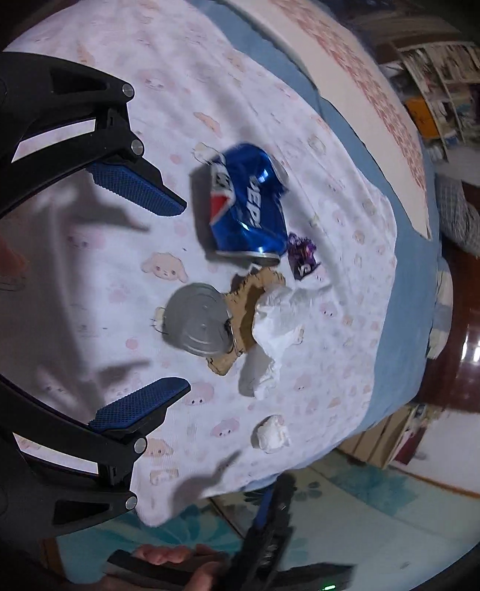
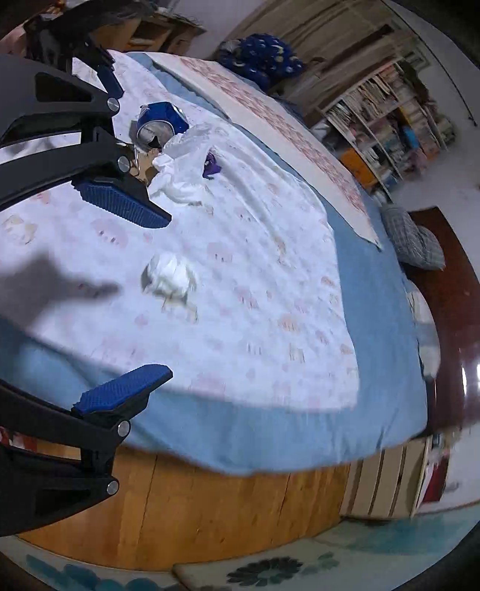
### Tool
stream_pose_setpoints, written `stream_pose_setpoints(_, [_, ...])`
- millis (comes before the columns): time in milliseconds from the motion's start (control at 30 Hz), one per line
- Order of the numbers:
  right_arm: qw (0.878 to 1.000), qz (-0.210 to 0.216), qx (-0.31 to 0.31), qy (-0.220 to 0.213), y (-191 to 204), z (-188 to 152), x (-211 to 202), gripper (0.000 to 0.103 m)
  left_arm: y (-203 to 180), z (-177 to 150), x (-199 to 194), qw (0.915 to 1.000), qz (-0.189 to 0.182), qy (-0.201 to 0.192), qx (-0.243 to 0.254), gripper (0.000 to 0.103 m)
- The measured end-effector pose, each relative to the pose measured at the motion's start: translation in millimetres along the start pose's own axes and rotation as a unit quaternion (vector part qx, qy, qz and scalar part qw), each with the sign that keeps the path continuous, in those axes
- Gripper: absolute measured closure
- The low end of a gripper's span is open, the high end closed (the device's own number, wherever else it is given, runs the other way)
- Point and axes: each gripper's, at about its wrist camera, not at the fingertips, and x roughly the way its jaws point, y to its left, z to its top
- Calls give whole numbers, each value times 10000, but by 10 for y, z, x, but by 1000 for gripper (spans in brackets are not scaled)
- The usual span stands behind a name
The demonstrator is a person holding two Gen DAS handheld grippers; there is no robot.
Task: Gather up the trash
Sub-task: 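Grasp the white tissue with the right tool while the left tool grasps a wire ring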
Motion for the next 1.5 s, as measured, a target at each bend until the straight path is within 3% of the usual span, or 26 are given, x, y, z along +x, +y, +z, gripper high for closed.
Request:
stream_pose_setpoints(200, [9967,-339,-692,261,374,13,389,39,-1,63,179,9997,-91,209,-77,15])
stream_pose_setpoints(300, [9953,-459,-670,531,336,-14,567,56,-14,77,162,9992,-251,231,-231,15])
stream_pose_setpoints(367, [9964,-323,-474,620,269,-7,636,83,-47,107,162,9992,-265,192,-210,15])
stream_pose_setpoints(567, [9982,386,117,452,108,78,462,87,-120,127,298,9988,-262,331,-233,15])
stream_pose_setpoints(767, [9973,594,270,335,-22,78,181,86,-110,146,368,9985,-136,337,-405,17])
stream_pose_setpoints(867, [9977,539,242,325,-85,67,91,86,-109,131,363,9986,105,330,-403,47])
stream_pose_setpoints(900, [9978,518,261,307,-117,67,62,86,-114,127,369,9986,112,344,-384,65])
stream_pose_setpoints(967, [9976,515,343,300,-189,44,6,86,-124,118,375,9987,166,339,-334,68])
stream_pose_setpoints(1067, [9977,534,343,251,-243,26,-76,86,-119,115,320,9988,279,228,-345,82])
stream_pose_setpoints(1133, [9978,574,283,189,-244,12,-162,86,-114,117,246,9986,378,114,-354,97])
stream_pose_setpoints(1500, [9984,529,162,86,-440,-195,-655,86,-214,122,-378,9986,284,-416,-137,100])
